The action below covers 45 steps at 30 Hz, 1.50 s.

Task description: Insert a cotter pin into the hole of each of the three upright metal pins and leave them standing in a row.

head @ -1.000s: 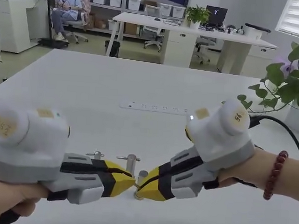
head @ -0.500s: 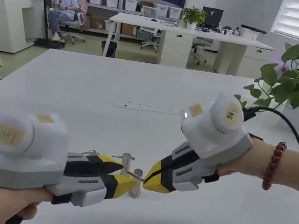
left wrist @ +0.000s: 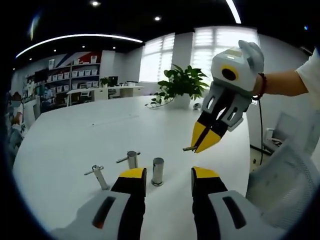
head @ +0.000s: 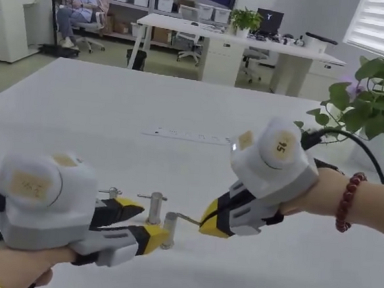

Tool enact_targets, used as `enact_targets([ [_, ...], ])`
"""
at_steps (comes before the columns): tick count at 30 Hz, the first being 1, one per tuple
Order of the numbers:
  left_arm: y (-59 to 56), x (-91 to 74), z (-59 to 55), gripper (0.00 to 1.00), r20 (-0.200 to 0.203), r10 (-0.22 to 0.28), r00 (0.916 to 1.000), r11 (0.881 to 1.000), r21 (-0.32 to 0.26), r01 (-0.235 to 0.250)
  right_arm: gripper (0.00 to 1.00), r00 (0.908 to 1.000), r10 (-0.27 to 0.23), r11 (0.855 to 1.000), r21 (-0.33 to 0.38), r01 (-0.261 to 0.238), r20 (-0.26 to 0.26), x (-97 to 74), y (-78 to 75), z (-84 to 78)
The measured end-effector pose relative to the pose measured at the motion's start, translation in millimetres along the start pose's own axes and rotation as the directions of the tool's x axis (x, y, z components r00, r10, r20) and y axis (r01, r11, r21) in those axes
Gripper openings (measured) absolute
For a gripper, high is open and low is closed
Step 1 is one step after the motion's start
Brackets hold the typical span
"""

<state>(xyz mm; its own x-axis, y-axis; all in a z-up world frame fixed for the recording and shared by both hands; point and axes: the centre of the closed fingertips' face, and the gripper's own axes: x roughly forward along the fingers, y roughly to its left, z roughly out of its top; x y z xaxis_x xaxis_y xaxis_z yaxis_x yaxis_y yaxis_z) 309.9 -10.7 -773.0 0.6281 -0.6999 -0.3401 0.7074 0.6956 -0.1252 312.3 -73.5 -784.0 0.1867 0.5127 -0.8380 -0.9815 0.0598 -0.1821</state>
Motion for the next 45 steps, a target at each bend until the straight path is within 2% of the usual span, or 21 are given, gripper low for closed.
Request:
enact_targets([
  [6,8.2,7.9,-6.8,0.35,-0.020,0.035,0.9992,0.999,0.013,-0.035,0.02,0.9981,-0.021,1.000,-0.001,0.021,-0.059,1.7,-12.3,-7.6],
  [11,13.7,16.4,-9.7,0.34,-0.030,0.055,0.9980,0.998,0.013,-0.054,0.02,0.9925,-0.027,0.999,-0.028,0.024,-0.119,6.9,-19.7,-13.7],
  [20,19.2,28.8,-19.5,0.30,-0.071,0.076,0.9945,0.997,0.030,-0.074,0.02,0.9788,0.007,0.999,-0.038,-0.015,-0.205,20.5,-25.0,-28.6],
  [31,21.9,42.6,-24.6,0.28,-0.092,0.067,0.9935,0.998,0.007,-0.067,0.03,0.9684,0.035,0.997,-0.055,-0.050,-0.247,31.5,-30.5,-34.7],
  [39,20.1,51.2,-28.4,0.24,-0.111,0.056,0.9923,0.998,0.019,-0.054,0.03,0.9658,0.046,0.996,-0.064,-0.065,-0.255,35.3,-34.4,-35.1],
  [45,19.8,58.8,-31.3,0.22,-0.118,0.047,0.9918,0.999,0.007,-0.047,0.03,0.9628,0.060,0.994,-0.069,-0.080,-0.263,38.8,-35.6,-35.7],
])
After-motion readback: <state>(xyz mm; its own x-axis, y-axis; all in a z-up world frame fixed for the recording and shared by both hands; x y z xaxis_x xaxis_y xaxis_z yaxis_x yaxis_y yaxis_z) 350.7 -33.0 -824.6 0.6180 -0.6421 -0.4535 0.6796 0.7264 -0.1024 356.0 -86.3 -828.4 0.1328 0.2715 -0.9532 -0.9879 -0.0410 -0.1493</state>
